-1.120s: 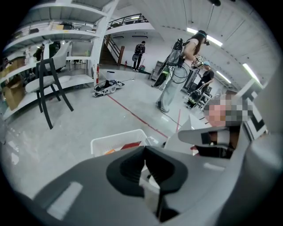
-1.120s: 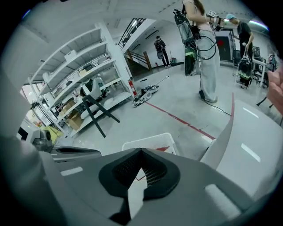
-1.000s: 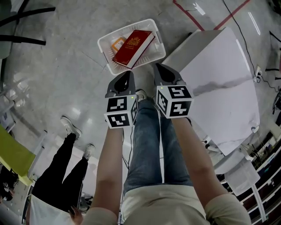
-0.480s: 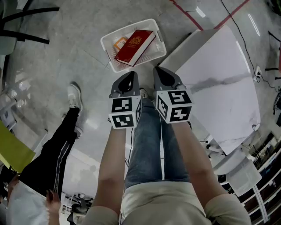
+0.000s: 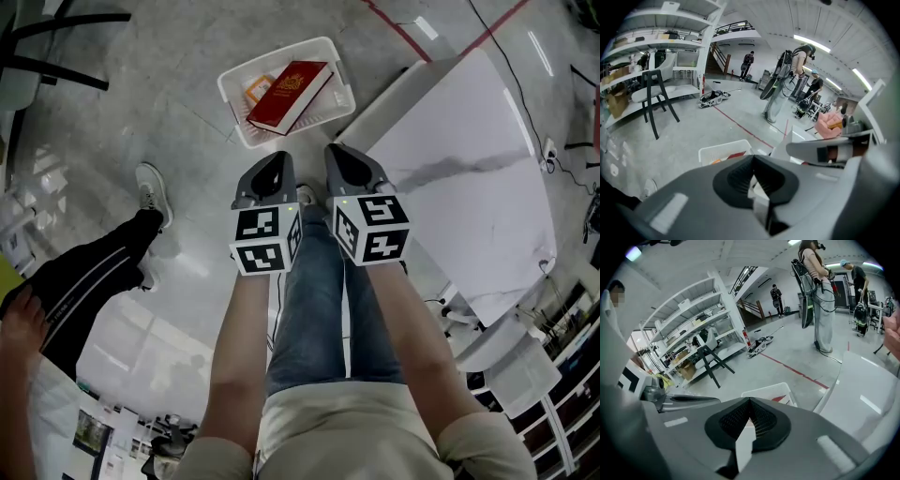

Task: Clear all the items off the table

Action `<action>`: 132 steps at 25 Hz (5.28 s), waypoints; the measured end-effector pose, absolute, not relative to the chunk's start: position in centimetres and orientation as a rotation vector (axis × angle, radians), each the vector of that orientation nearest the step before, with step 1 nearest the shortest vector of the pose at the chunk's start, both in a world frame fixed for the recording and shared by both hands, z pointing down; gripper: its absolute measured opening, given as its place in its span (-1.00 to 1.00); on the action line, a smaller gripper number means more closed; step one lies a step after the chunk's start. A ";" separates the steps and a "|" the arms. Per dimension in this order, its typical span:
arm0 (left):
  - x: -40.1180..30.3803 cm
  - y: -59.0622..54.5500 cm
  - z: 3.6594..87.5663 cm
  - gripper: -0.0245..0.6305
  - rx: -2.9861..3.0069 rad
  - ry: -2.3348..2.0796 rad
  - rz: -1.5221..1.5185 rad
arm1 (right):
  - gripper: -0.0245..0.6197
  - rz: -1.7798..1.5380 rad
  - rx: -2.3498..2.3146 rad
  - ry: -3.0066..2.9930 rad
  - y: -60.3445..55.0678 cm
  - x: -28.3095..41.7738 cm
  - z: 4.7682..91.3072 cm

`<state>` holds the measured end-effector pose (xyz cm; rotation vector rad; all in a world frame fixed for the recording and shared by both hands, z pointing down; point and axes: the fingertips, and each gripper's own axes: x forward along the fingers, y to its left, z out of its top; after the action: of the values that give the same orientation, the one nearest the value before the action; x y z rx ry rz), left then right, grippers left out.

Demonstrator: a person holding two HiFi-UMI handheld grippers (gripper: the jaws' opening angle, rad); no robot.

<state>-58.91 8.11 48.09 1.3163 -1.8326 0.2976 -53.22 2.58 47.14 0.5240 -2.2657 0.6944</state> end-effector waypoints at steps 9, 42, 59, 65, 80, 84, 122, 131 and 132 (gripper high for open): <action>-58.0 9.4 46.6 -0.90 1.328 -1.828 0.303 | -0.93 0.687 0.531 -2.273 4.0 -52.3 45.7; -45.7 6.4 30.4 -0.90 1.700 -1.616 0.425 | -0.93 0.724 0.811 -2.326 4.2 -40.0 29.4; -29.2 3.4 26.7 -0.90 2.030 -1.345 0.598 | -0.93 0.839 1.187 -2.305 2.0 -23.9 25.5; -20.9 4.0 27.2 -0.90 2.065 -1.289 0.616 | -0.93 0.841 1.277 -2.269 3.1 -15.1 25.3; -4.0 5.5 26.3 -0.90 2.180 -1.191 0.634 | -0.93 0.874 1.442 -2.223 5.5 1.5 25.1; -0.5 5.5 26.2 -0.90 2.195 -1.186 0.635 | -0.93 0.876 1.455 -2.228 5.7 4.7 25.1; 18.1 3.6 27.7 -0.90 2.353 -0.916 0.769 | -0.93 0.964 1.802 -2.028 5.3 24.4 26.4; 20.4 -0.7 29.9 -0.90 2.364 -0.842 0.789 | -0.93 0.968 1.836 -1.985 0.7 26.5 28.3; 20.6 -1.3 30.1 -0.90 2.366 -0.837 0.789 | -0.93 0.968 1.841 -1.980 0.2 26.8 28.6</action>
<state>20.64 -1.28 30.12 2.3656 -0.8371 0.7890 26.75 0.16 28.56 1.8405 -1.9803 0.9679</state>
